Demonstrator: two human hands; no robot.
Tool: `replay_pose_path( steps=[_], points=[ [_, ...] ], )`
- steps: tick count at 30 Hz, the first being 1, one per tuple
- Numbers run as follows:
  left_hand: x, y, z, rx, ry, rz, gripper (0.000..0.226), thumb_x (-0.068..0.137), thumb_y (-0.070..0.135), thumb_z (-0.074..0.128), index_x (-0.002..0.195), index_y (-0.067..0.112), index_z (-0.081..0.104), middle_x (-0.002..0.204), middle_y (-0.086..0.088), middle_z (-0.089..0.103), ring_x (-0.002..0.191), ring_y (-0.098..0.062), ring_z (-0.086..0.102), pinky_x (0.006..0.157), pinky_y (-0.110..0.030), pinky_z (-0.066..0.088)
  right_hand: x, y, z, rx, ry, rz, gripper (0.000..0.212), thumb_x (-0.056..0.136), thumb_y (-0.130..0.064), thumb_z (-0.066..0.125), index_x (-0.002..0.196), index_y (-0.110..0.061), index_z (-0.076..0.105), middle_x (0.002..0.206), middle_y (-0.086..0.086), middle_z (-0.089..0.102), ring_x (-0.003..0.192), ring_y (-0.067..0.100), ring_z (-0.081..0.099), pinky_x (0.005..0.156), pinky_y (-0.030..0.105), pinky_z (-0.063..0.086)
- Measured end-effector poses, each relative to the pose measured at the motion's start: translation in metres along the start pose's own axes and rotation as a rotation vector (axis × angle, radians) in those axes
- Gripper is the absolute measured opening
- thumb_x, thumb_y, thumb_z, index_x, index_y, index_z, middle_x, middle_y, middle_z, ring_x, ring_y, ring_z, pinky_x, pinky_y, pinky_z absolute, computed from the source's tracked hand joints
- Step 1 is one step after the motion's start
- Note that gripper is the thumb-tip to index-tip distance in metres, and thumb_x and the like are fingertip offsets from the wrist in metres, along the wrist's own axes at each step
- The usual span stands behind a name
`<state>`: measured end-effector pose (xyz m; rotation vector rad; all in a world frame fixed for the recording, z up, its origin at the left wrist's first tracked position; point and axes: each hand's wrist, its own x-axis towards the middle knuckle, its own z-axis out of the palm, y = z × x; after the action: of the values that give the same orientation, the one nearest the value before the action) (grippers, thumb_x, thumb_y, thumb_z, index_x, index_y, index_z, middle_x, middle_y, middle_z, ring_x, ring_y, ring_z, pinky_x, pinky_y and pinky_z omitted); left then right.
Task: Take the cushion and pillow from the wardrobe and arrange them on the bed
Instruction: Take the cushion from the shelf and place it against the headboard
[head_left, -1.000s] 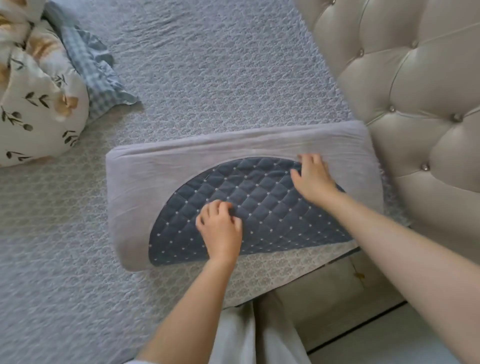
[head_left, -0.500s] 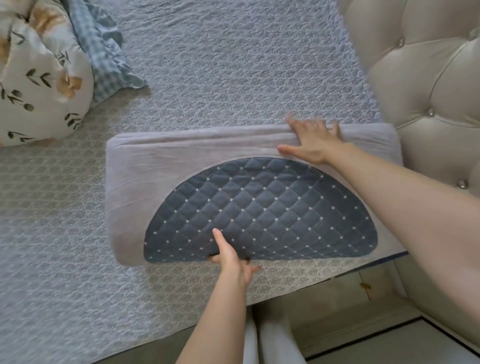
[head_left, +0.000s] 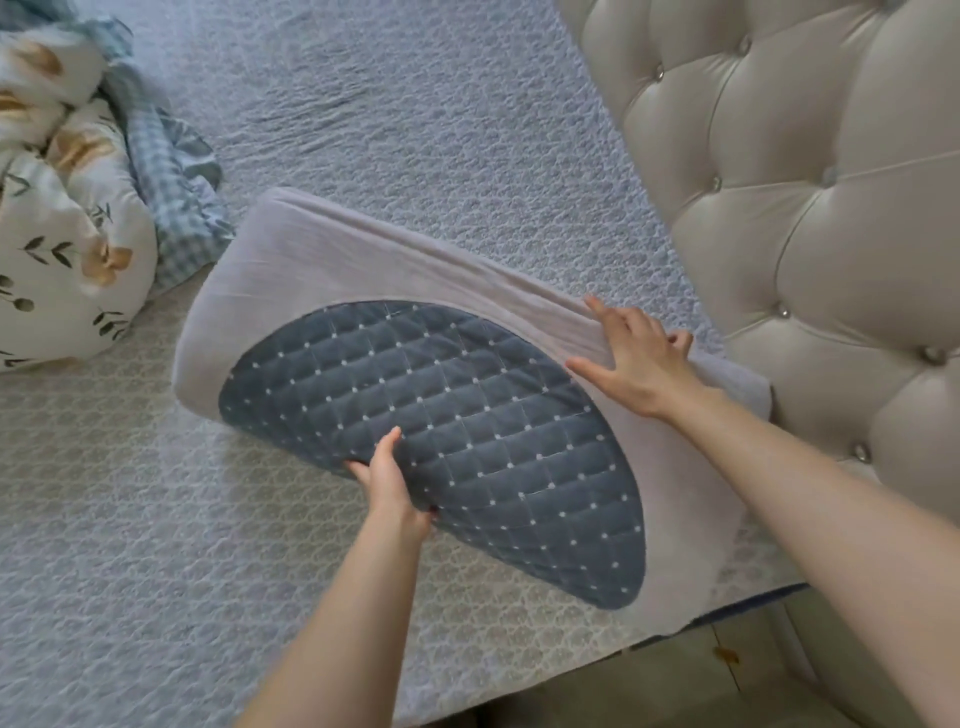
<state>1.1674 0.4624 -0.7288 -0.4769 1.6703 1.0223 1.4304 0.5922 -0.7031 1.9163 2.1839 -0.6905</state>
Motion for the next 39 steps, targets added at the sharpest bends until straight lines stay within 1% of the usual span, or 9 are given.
replay_pose_path(
  steps=[2, 6, 9, 15, 18, 24, 28, 34, 39],
  points=[
    [0.002, -0.001, 0.006, 0.028, 0.039, 0.023, 0.091, 0.078, 0.038, 0.072, 0.145, 0.061, 0.015, 0.147, 0.000, 0.047, 0.118, -0.035, 0.056, 0.096, -0.064, 0.045, 0.000, 0.013, 0.002, -0.006, -0.014, 0.044, 0.082, 0.074, -0.083, 0.024, 0.145, -0.045, 0.014, 0.145, 0.007, 0.038, 0.130, 0.029, 0.038, 0.101, 0.058, 0.026],
    [0.004, -0.004, 0.010, 0.066, 0.052, 0.070, 0.094, 0.079, 0.034, 0.074, 0.146, 0.062, 0.014, 0.147, 0.001, 0.046, 0.121, -0.035, 0.055, 0.097, -0.065, 0.045, -0.007, 0.042, 0.007, -0.036, -0.124, 0.178, 0.092, 0.070, -0.090, 0.024, 0.146, -0.041, 0.008, 0.144, 0.018, 0.038, 0.133, 0.036, 0.038, 0.105, 0.070, 0.015],
    [0.004, 0.006, 0.021, 0.196, 0.012, 0.160, 0.092, 0.084, 0.031, 0.072, 0.150, 0.057, 0.014, 0.151, 0.000, 0.044, 0.123, -0.031, 0.053, 0.100, -0.060, 0.045, -0.019, 0.051, 0.012, -0.010, -0.101, 0.244, 0.097, 0.067, -0.091, 0.021, 0.144, -0.032, 0.014, 0.140, 0.021, 0.039, 0.129, 0.040, 0.039, 0.105, 0.066, 0.023],
    [-0.007, 0.037, 0.095, 0.499, -0.324, 0.299, 0.080, 0.086, 0.026, 0.065, 0.154, 0.041, 0.024, 0.153, 0.001, 0.042, 0.132, -0.027, 0.045, 0.105, -0.063, 0.037, -0.062, 0.079, 0.029, 0.064, 0.051, 0.562, 0.086, 0.084, -0.072, 0.030, 0.144, -0.011, 0.019, 0.136, 0.028, 0.040, 0.119, 0.049, 0.044, 0.094, 0.057, 0.039],
    [-0.020, 0.024, 0.132, 0.631, -0.476, 0.294, 0.082, 0.080, 0.028, 0.070, 0.152, 0.039, 0.032, 0.151, 0.006, 0.046, 0.127, -0.020, 0.048, 0.106, -0.056, 0.038, -0.068, 0.087, 0.026, 0.115, 0.053, 0.673, 0.087, 0.088, -0.066, 0.036, 0.145, -0.002, 0.019, 0.138, 0.030, 0.037, 0.120, 0.051, 0.043, 0.096, 0.057, 0.039],
    [-0.019, -0.034, 0.116, 0.832, -0.349, 0.387, 0.119, 0.075, 0.031, 0.086, 0.159, 0.032, 0.001, 0.167, -0.002, 0.013, 0.151, -0.029, 0.019, 0.119, -0.059, 0.023, -0.061, 0.084, 0.015, 0.191, 0.049, 0.547, 0.084, 0.092, -0.056, 0.043, 0.151, -0.008, 0.007, 0.142, 0.025, 0.032, 0.124, 0.047, 0.039, 0.100, 0.055, 0.036],
    [-0.031, -0.071, 0.095, 0.711, -0.248, 0.127, 0.127, 0.068, 0.048, 0.087, 0.155, 0.043, -0.005, 0.163, -0.002, 0.023, 0.144, -0.037, 0.031, 0.111, -0.067, 0.029, -0.058, 0.084, 0.009, 0.214, 0.025, 0.530, 0.079, 0.092, -0.052, 0.049, 0.149, -0.012, 0.011, 0.140, 0.026, 0.034, 0.124, 0.048, 0.039, 0.100, 0.056, 0.036],
    [-0.031, -0.092, 0.109, 0.607, -0.214, 0.096, 0.126, 0.066, 0.045, 0.088, 0.156, 0.043, 0.000, 0.162, -0.001, 0.025, 0.143, -0.035, 0.034, 0.114, -0.062, 0.030, -0.065, 0.098, -0.001, 0.124, 0.135, 0.367, 0.069, 0.094, -0.034, 0.051, 0.151, -0.011, 0.019, 0.140, 0.026, 0.035, 0.124, 0.046, 0.042, 0.105, 0.049, 0.033],
    [-0.027, -0.090, 0.113, 0.606, -0.194, 0.106, 0.120, 0.066, 0.039, 0.090, 0.157, 0.038, 0.011, 0.159, -0.002, 0.032, 0.140, -0.034, 0.038, 0.112, -0.060, 0.033, -0.085, 0.083, 0.035, -0.016, 0.050, 0.333, 0.087, 0.093, -0.056, 0.035, 0.152, -0.009, -0.008, 0.158, 0.027, -0.009, 0.146, 0.041, -0.002, 0.116, 0.057, 0.007]
  ],
)
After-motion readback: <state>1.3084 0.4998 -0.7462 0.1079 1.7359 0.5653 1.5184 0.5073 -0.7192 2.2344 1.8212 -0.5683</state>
